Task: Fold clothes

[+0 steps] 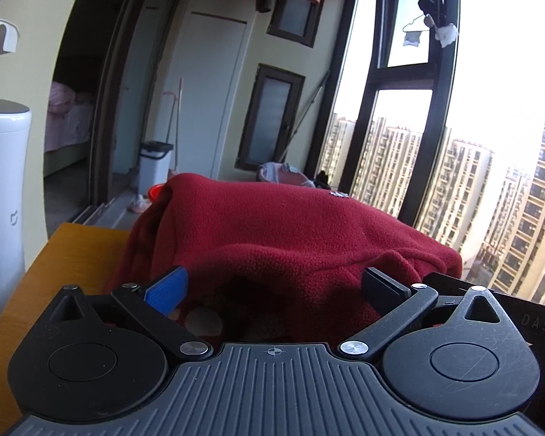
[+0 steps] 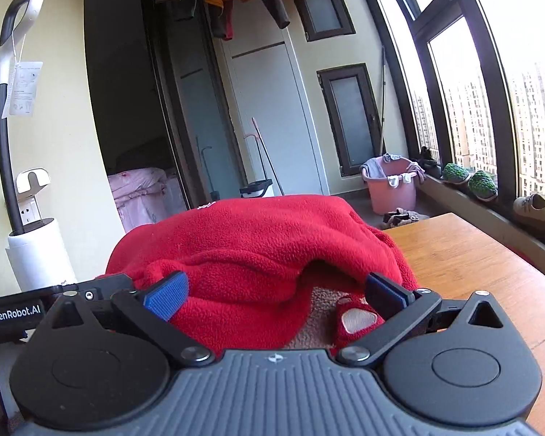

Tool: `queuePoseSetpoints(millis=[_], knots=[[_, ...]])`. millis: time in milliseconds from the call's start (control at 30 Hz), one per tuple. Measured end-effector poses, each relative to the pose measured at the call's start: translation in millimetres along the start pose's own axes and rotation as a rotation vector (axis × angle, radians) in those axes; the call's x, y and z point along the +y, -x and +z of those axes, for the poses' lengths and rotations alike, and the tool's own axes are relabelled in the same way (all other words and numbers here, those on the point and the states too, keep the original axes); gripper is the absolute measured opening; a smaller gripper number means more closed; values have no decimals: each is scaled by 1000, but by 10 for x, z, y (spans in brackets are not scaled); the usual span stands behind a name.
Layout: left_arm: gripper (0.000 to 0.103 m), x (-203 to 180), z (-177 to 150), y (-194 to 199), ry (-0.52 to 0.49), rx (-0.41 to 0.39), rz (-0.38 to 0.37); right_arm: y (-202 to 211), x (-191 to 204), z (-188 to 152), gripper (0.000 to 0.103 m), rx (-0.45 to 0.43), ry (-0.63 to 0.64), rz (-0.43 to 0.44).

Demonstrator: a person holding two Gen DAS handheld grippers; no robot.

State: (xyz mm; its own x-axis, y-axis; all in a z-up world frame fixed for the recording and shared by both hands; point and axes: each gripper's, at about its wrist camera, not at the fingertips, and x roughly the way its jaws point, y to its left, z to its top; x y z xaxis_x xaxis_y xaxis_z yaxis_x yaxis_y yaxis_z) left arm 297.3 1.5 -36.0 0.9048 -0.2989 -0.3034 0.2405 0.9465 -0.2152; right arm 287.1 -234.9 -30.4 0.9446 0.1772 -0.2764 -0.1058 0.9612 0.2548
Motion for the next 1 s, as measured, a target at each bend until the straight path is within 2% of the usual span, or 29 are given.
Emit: queuePoseSetpoints(millis=[133,400,600,767,900,1000], knots=[[103,-174,-205,401,-48,-9,62,302,35,-100,103,3,18,-30],[103,-328,-424,1077,-31,-66,160,975,53,-311,103,-21,46,-51],[103,-406,-528,1300,-40,-44,199,1352,-26,-411,103,-45,-7,-75],[103,-499,-568,1377,-91,-76,231,1560,72,-500,103,-148,83,-88],[103,-536,-569,1378,-121,-78,226,1493,217,-490,103,-106,176,-98],[103,-547,-564,1392,-125,-92,242,1463,229,-480,103,-87,182,-104]])
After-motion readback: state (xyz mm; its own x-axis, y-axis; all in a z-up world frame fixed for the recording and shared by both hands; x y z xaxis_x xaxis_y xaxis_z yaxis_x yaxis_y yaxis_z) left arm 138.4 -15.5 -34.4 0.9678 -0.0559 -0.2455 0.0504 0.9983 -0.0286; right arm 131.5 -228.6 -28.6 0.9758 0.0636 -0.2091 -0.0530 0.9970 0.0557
